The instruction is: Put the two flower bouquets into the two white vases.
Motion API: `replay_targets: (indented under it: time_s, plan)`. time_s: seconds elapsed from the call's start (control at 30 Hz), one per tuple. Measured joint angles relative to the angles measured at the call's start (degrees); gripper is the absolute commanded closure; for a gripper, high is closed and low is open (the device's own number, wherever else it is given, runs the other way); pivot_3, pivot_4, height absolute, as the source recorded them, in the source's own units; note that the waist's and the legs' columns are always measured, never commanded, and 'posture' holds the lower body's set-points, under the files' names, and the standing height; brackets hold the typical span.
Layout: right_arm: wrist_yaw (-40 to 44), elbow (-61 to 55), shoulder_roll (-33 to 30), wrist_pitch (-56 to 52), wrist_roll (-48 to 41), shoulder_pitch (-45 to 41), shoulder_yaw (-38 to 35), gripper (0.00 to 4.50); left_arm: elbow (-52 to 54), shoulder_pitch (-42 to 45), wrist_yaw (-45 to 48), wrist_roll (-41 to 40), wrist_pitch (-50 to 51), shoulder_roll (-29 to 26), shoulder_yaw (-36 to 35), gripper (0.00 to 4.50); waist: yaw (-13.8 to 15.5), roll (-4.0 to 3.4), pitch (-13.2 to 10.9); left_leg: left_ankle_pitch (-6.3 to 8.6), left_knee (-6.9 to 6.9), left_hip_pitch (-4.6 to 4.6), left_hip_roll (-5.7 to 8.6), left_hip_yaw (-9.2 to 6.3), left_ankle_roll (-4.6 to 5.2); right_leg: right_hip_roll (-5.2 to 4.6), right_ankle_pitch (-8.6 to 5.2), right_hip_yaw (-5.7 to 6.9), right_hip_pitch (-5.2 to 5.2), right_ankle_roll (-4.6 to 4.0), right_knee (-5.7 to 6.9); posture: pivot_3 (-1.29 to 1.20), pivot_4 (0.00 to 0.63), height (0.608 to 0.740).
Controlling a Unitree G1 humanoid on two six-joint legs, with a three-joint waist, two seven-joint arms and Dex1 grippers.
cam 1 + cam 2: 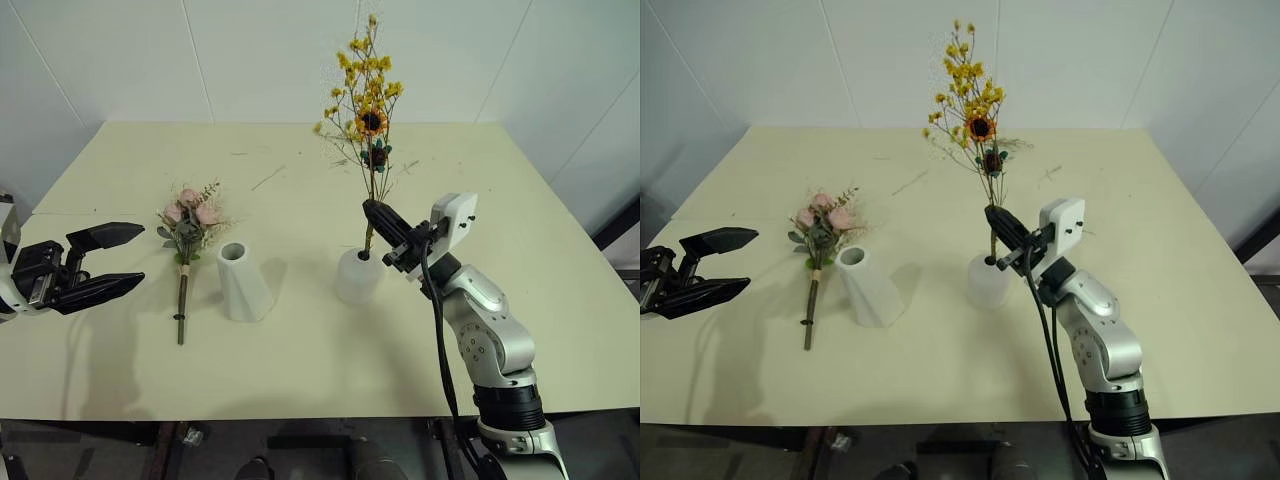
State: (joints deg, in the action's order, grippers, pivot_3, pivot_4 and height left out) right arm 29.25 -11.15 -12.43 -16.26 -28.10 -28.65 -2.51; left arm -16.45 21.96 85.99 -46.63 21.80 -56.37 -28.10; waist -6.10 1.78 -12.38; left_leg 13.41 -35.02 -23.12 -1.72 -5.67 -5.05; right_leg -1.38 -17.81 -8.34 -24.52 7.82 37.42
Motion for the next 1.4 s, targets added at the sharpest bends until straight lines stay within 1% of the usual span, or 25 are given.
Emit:
replay_targets:
  time_s: [0.3,0.67,0.77,0.83,1.13,1.17,1.4]
  plan:
    - [1.6,3.6,0.2,1.1,2.2,1.0,2.3,4.48,0.1,0.0,0.0,0.0,0.0,0.0,0.0,0.0,-0.1,0.0,0.0,0.0,0.0,0.0,0.0,0.0,0.0,0.01,0.0,0.0,0.0,0.0,0.0,0.0,0.15,0.74]
    - [2.1,4.6,0.5,2.4,2.9,1.6,2.2,4.48,0.3,-0.2,0.0,0.0,-0.5,0.0,0.0,0.0,0.0,0.0,0.0,0.0,0.0,0.0,0.0,0.0,0.0,0.0,0.0,0.0,0.0,0.0,0.0,0.0,0.15,0.74]
    - [2.2,4.6,0.0,2.4,2.9,3.0,2.2,3.84,0.3,-0.3,0.0,0.0,-0.5,0.0,-0.1,0.0,0.0,0.0,0.0,0.0,0.0,0.0,0.0,0.0,0.0,0.0,0.0,0.0,0.0,0.0,0.0,0.0,0.15,0.74]
    - [2.2,4.5,-0.6,2.4,2.9,3.3,2.0,3.26,0.3,-0.3,0.0,0.0,-0.5,0.0,0.0,0.0,0.0,0.0,0.0,0.0,-0.01,0.0,0.0,0.0,0.0,0.0,0.0,0.0,0.0,0.0,0.01,0.0,0.15,0.74]
    - [2.8,2.6,-2.6,2.2,2.7,4.7,2.0,0.18,0.3,-0.2,0.0,0.0,-0.7,0.1,0.0,0.0,0.0,0.0,0.0,0.0,-0.01,0.0,0.0,0.0,0.0,0.01,0.0,-0.01,0.0,0.0,0.0,0.0,0.15,0.74]
    - [2.9,2.3,-2.8,2.1,2.7,4.8,2.0,0.04,0.3,-0.2,0.0,0.0,-0.7,0.1,0.0,0.0,0.0,0.0,0.0,0.0,0.0,0.01,0.0,0.0,0.0,0.02,0.0,0.0,0.0,0.0,0.01,0.0,0.15,0.74]
    - [7.8,-1.8,-9.0,-1.3,0.7,5.4,2.0,0.04,0.2,-0.2,0.0,0.0,-0.7,0.1,0.0,0.0,0.5,0.0,0.0,0.0,-0.01,0.01,0.0,0.0,0.0,0.02,0.0,0.0,0.01,0.0,-0.01,0.0,0.15,0.74]
